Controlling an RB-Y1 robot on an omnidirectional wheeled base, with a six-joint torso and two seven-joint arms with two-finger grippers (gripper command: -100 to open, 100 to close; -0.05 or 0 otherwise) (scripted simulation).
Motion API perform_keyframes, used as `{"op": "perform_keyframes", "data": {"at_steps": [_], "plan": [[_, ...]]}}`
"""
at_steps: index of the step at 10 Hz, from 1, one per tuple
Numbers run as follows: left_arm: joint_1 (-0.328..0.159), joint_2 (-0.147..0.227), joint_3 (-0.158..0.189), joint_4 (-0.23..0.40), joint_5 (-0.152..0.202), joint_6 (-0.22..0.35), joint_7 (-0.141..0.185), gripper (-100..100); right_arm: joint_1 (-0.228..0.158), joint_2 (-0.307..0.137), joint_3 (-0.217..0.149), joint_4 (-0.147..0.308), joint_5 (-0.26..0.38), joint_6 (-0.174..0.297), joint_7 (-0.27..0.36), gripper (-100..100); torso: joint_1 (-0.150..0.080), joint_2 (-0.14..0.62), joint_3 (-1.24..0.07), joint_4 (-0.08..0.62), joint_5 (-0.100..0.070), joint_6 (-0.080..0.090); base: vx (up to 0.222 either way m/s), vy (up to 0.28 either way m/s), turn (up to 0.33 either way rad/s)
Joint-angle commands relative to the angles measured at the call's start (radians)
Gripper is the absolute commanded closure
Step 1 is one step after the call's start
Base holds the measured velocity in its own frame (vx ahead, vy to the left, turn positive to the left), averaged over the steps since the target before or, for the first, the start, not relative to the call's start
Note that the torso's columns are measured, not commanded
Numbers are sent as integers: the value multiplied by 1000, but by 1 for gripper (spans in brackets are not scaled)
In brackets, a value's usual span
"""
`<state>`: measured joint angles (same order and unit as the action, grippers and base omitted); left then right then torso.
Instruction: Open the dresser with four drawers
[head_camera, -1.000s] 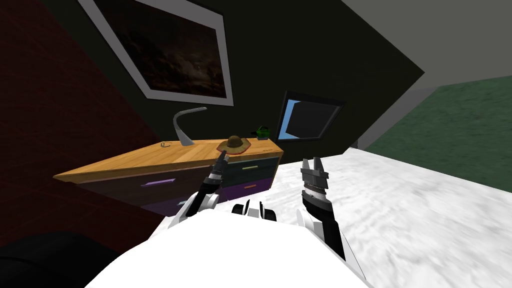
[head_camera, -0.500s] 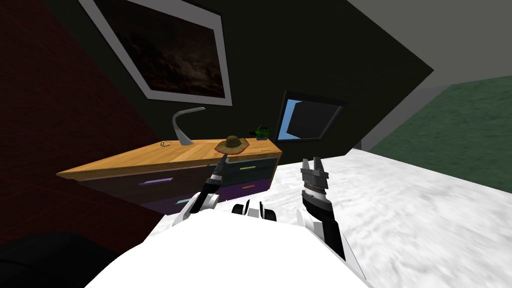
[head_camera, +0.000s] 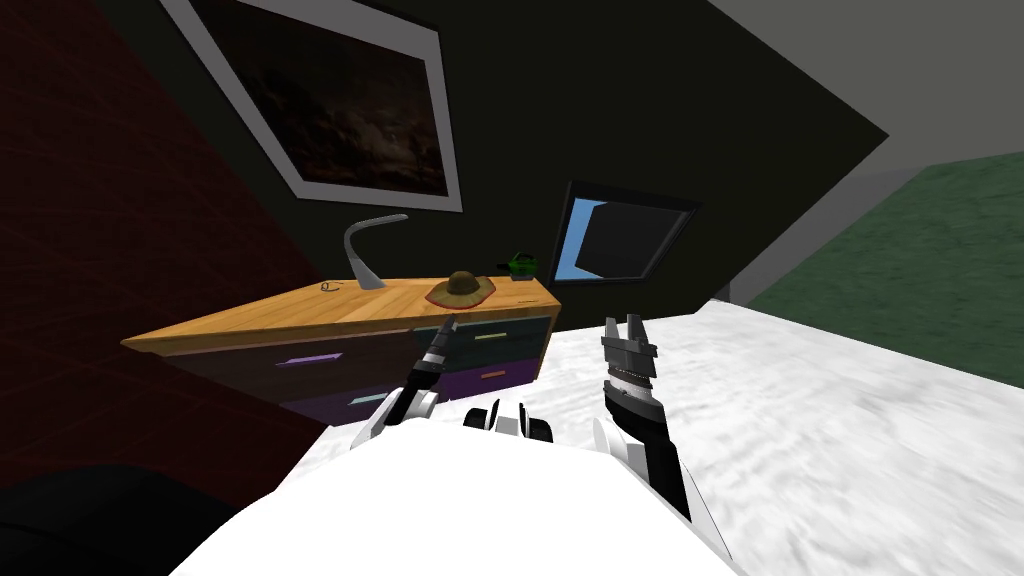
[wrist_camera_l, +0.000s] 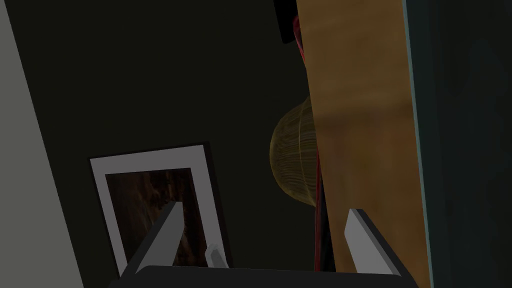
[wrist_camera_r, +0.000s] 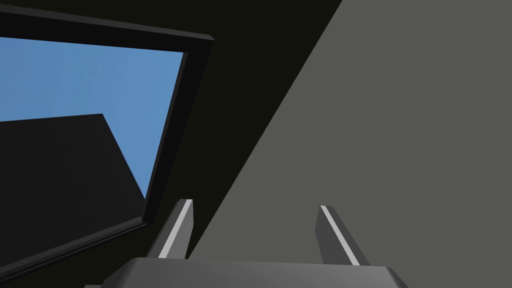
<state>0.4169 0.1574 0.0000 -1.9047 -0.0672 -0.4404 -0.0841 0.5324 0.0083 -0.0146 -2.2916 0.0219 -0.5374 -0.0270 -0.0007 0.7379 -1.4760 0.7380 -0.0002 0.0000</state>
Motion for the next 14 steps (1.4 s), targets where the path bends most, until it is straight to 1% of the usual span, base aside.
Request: {"op": "perform_keyframes", "data": {"at_steps": [1, 6, 7, 9, 12, 14], "plan": [[-9, 9, 11, 60, 1, -15, -2, -100, 0, 0, 0, 0, 0, 0, 0, 0, 1, 0, 0, 0, 0, 0, 19, -62, 25], [-27, 17, 29, 165, 1, -31, -9, -100, 0, 0, 0, 0, 0, 0, 0, 0, 2, -3, -2, -2, 1, 1, 15, -58, 30], [-27, 17, 29, 165, 1, -31, -9, -100, 0, 0, 0, 0, 0, 0, 0, 0, 1, -2, -2, -1, 1, 0, 5, -49, 17], [-35, 15, 38, 212, 1, -39, -12, -100, 0, 0, 0, 0, 0, 0, 0, 0, 2, -1, 0, 0, 1, 0, 11, -47, 28], [-48, 3, 51, 288, 1, -51, -17, -100, 0, 0, 0, 0, 0, 0, 0, 0, 0, -3, -1, -1, 1, 1, 18, -78, 34], [-57, -12, 60, 339, 1, -59, -21, -100, 0, 0, 0, 0, 0, 0, 0, 0, 1, -1, 0, 0, 0, 0, 17, -83, 41]]}}
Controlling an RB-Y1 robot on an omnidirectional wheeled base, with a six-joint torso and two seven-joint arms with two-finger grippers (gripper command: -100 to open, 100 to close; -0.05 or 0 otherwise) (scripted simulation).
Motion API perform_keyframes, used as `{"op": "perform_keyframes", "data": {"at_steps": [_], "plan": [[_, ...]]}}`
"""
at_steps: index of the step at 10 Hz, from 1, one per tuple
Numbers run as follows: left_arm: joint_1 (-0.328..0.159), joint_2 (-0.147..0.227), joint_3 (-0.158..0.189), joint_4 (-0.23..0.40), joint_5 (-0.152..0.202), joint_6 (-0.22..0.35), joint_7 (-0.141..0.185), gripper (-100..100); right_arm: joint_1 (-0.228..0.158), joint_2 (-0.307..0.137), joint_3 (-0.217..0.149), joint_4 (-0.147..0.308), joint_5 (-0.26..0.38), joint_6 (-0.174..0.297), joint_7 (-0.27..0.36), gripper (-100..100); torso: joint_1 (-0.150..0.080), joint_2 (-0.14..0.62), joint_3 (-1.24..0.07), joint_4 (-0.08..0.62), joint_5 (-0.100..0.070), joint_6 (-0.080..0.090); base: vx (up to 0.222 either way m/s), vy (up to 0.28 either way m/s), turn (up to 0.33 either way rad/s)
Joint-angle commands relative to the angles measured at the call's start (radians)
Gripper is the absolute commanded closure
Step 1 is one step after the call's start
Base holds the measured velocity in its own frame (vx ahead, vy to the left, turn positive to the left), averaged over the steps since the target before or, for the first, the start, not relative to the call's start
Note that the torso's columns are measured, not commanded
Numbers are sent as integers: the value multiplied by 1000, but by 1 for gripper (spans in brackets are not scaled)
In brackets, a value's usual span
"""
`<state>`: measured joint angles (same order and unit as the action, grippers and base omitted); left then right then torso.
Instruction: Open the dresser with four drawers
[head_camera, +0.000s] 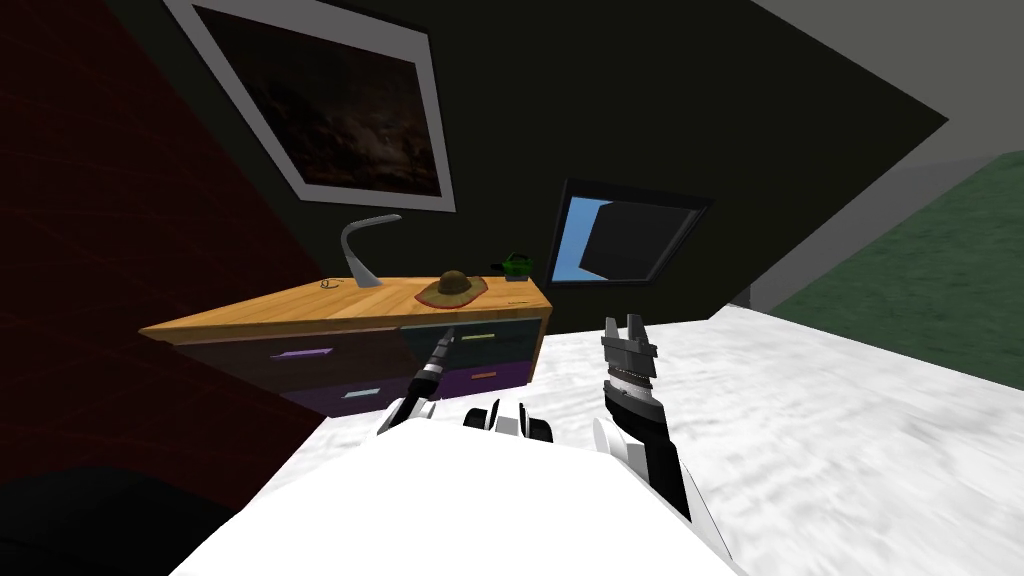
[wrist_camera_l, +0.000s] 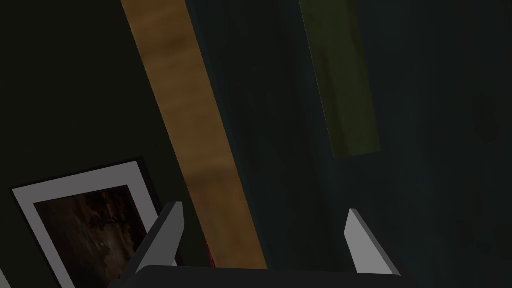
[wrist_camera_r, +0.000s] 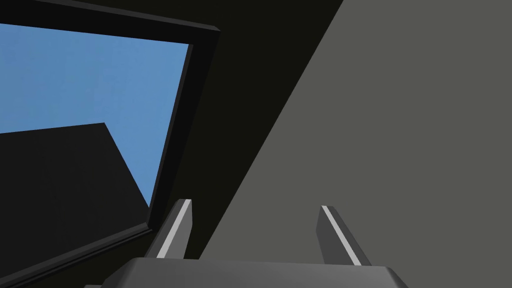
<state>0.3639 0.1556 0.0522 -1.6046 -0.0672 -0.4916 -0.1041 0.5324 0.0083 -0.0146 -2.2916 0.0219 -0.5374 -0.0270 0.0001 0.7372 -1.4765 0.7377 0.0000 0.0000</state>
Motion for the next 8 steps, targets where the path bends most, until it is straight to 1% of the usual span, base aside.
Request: {"op": "perform_keyframes", "data": {"at_steps": [1, 4, 6, 8], "plan": [[-8, -22, 12, 63, 1, -12, -3, -100, 0, 0, 0, 0, 0, 0, 0, 0, 0, 1, 1, 0, 0, 0, 4, -70, 34], [-19, -74, 24, 128, 1, -22, -7, -100, 0, 0, 0, 0, 0, 0, 0, 0, 0, 1, 0, 0, 0, 0, 16, -66, 32], [-25, -126, 30, 160, 1, -27, -9, -100, 0, 0, 0, 0, 0, 0, 0, 0, 0, 1, 0, 0, 0, 0, 11, -54, 23], [-28, -180, 33, 179, 1, -30, -10, -100, 0, 0, 0, 0, 0, 0, 0, 0, 1, 1, 1, 0, 0, 0, 2, -38, 17]]}}
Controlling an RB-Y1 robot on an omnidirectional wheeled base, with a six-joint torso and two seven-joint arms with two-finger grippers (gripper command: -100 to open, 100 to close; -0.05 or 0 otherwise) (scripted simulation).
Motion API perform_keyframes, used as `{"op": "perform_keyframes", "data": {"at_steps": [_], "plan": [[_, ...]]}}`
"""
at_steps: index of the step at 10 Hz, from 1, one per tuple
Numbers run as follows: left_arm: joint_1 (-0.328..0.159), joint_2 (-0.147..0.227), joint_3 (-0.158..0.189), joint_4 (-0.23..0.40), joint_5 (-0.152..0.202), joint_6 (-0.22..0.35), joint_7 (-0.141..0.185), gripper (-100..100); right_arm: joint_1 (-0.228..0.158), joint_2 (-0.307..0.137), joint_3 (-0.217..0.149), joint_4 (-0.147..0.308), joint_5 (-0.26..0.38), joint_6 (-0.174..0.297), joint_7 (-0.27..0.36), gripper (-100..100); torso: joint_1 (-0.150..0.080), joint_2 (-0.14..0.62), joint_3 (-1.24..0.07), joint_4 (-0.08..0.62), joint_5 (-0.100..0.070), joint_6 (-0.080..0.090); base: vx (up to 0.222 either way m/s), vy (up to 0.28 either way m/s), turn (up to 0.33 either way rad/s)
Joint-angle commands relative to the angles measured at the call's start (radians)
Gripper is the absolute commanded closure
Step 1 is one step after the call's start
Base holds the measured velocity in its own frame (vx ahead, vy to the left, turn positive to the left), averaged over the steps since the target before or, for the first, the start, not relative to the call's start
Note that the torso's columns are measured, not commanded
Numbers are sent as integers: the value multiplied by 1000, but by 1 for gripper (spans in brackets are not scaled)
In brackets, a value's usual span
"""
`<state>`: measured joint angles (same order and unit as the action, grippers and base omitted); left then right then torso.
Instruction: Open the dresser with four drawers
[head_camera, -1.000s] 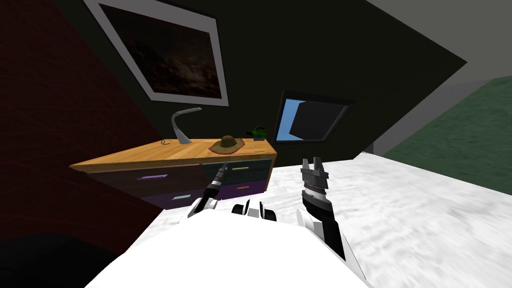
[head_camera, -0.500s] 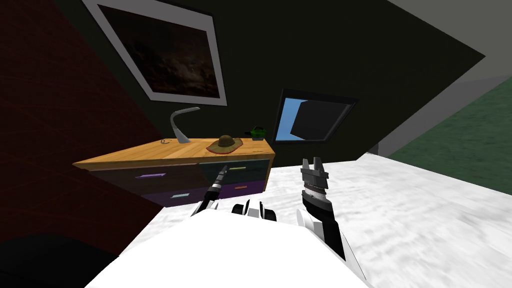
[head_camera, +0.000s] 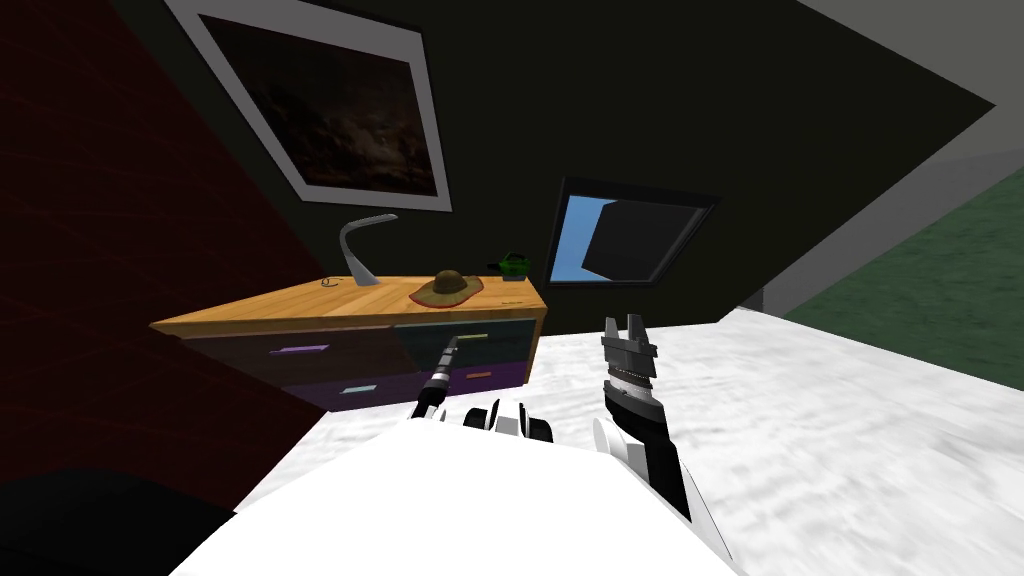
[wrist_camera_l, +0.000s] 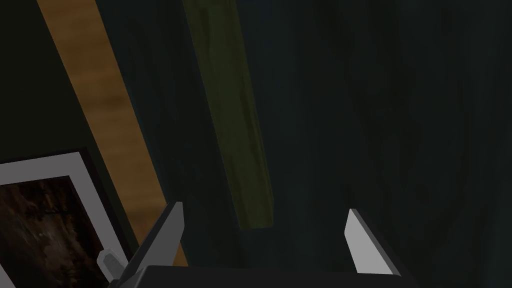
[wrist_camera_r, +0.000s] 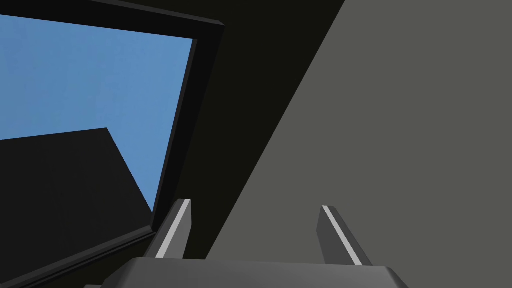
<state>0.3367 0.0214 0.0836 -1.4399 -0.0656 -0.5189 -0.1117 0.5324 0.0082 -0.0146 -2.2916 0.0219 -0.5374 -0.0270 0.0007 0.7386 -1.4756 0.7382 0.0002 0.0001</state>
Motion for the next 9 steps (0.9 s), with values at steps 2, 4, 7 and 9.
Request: {"op": "perform_keyframes", "data": {"at_steps": [2, 4, 7, 9], "plan": [[-1, -48, 2, 17, 0, -5, -2, -100, 0, 0, 0, 0, 0, 0, 0, 0, 1, -1, 0, 0, 0, 0, 3, -14, 4], [-81, -10, -9, 95, 33, -35, 9, -100, 0, 0, 0, 0, 0, 0, 0, 0, -1, 2, 1, 0, 0, 0, -53, -40, -6], [-129, 31, -20, 173, 67, -64, 21, -100, 0, 0, 0, 0, 0, 0, 0, 0, 1, -2, -1, -1, 0, 0, -27, -30, -2], [-162, 31, -20, 228, 67, -64, 21, -100, 0, 0, 0, 0, 0, 0, 0, 0, -2, 0, 0, 0, 0, 0, -38, -36, -2]]}}
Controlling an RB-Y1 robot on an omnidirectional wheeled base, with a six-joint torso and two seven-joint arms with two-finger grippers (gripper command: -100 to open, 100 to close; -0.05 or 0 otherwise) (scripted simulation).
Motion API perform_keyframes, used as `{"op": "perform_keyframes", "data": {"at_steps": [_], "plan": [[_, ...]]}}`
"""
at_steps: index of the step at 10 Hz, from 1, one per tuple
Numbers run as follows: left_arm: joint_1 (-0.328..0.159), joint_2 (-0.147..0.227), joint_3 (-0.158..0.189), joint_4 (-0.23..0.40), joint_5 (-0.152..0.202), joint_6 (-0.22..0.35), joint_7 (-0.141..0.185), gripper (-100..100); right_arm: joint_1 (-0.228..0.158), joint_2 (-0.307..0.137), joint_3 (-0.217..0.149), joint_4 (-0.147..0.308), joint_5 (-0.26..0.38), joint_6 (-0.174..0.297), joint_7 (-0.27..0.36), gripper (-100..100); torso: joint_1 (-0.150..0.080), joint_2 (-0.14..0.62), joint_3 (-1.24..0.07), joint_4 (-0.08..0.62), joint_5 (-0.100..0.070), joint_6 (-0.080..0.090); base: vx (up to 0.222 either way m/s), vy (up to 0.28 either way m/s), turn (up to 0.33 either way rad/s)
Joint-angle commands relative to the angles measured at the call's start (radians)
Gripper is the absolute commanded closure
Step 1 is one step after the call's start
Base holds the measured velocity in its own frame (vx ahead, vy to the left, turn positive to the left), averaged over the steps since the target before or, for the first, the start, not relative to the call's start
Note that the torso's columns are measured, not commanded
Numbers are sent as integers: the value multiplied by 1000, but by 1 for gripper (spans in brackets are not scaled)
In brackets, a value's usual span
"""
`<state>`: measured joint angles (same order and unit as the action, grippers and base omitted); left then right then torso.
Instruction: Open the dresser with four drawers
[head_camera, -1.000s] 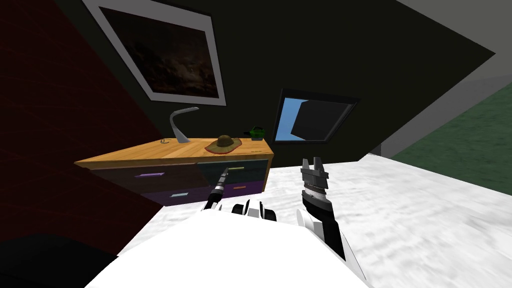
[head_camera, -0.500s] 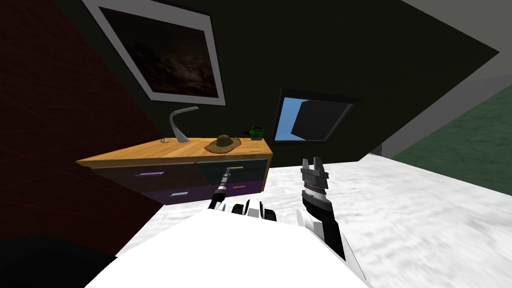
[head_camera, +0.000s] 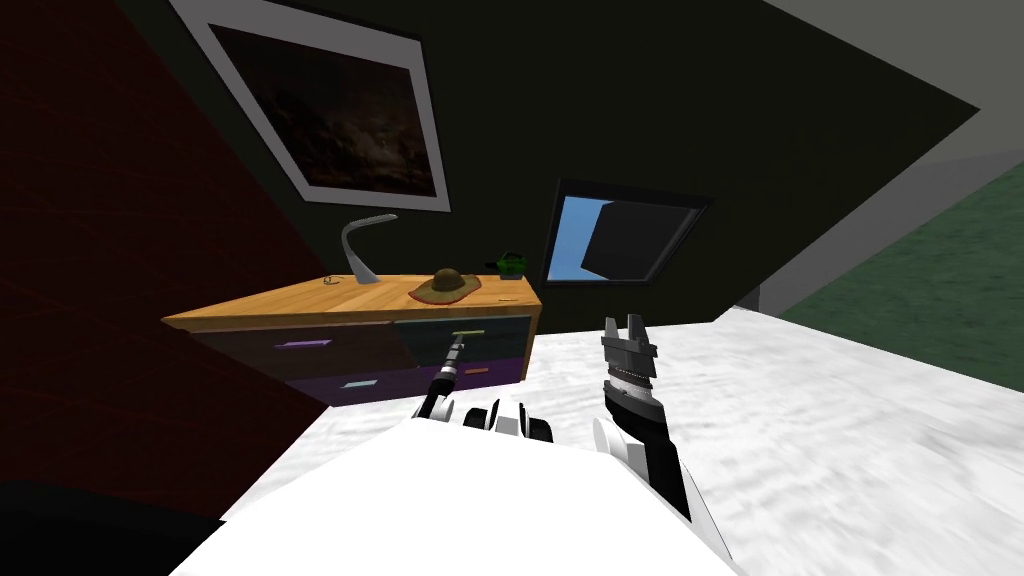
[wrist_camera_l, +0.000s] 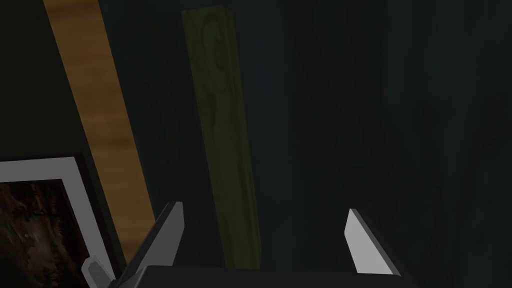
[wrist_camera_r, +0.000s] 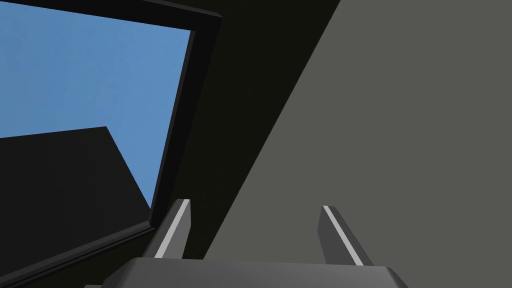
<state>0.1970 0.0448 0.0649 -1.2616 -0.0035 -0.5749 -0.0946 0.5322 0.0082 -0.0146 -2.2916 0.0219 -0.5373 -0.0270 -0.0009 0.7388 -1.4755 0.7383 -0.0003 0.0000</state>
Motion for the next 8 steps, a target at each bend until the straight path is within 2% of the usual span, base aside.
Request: {"op": "perform_keyframes", "data": {"at_steps": [1, 2, 3, 4, 5, 6, 8], "plan": [[-23, 8, -1, 66, 5, -8, 4, -100, 0, 0, 0, 0, 0, 0, 0, 0, 2, -1, -1, 0, 0, 0, 0, 0, 0], [-67, 48, -12, 99, 39, -37, 15, -100, 0, 0, 0, 0, 0, 0, 0, 0, 3, -2, -1, -1, 1, 0, -46, -35, -6], [-95, 48, -12, 131, 39, -37, 15, -100, 0, 0, 0, 0, 0, 0, 0, 0, 0, 0, 0, 0, 0, 0, -54, -49, -2], [-104, 48, -12, 168, 39, -37, 15, -100, 0, 0, 0, 0, 0, 0, 0, 0, -1, 0, 0, 0, 0, 0, -24, -26, -2], [-149, 89, -23, 202, 73, -66, 26, -100, 0, 0, 0, 0, 0, 0, 0, 0, 1, -1, -1, 0, 0, 0, -48, -35, -6], [-174, 89, -23, 225, 73, -66, 26, -100, 0, 0, 0, 0, 0, 0, 0, 0, 1, 0, 0, 0, 0, 0, -56, -47, -2], [-184, 89, -23, 292, 73, -66, 26, -100, 0, 0, 0, 0, 0, 0, 0, 0, 1, -2, -1, -1, 0, 0, -15, -19, -2]]}}
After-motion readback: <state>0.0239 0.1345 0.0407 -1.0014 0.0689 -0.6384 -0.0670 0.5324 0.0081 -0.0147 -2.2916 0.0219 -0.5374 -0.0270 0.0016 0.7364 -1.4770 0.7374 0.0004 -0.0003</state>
